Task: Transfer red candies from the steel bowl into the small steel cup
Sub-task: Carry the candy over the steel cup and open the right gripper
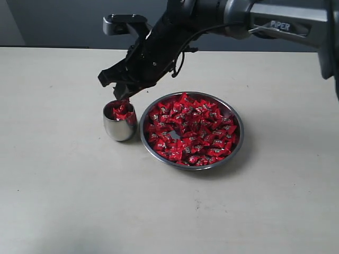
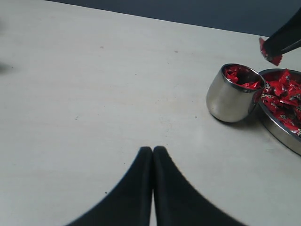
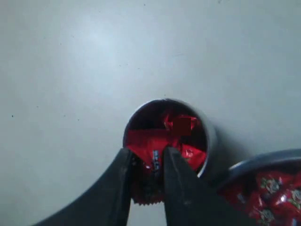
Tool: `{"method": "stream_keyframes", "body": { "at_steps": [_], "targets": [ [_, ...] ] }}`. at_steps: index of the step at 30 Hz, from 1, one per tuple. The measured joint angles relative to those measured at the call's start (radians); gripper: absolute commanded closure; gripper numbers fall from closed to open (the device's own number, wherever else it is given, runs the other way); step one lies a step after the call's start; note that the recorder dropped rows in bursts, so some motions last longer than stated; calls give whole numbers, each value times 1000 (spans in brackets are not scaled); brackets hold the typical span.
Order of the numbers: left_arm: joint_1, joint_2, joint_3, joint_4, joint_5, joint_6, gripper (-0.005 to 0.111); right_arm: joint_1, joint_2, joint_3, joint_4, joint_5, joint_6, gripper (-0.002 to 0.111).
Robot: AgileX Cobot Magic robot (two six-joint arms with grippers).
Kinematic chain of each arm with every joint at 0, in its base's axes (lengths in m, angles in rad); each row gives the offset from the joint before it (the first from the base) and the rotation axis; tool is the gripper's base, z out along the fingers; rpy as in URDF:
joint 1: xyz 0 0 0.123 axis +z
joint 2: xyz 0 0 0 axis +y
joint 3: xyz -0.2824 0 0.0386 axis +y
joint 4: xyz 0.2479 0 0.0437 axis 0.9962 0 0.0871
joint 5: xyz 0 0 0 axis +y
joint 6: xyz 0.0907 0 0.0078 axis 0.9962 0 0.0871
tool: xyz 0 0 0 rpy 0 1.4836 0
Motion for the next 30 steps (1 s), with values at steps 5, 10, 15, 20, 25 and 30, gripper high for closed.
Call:
{"method": "stream_keyframes", "body": {
  "at_steps": [5,10,15,20,25,30],
  "targets": [
    [0,0,0,0,0,0,106,8,69,-58,2,17,-5,94],
    [0,0,0,0,0,0,106,8,82,-85,-20,19,-5,67],
    [0,0,0,0,0,0,106,8,82,-98,-65,21,1,68],
    [0,0,0,0,0,0,106,8,80,-105,-76,23,9,68],
    [0,0,0,0,0,0,106,8,80,-105,-78,27,16,68],
    [0,0,0,0,0,0,106,8,80,-105,-78,27,22,68]
  ]
}}
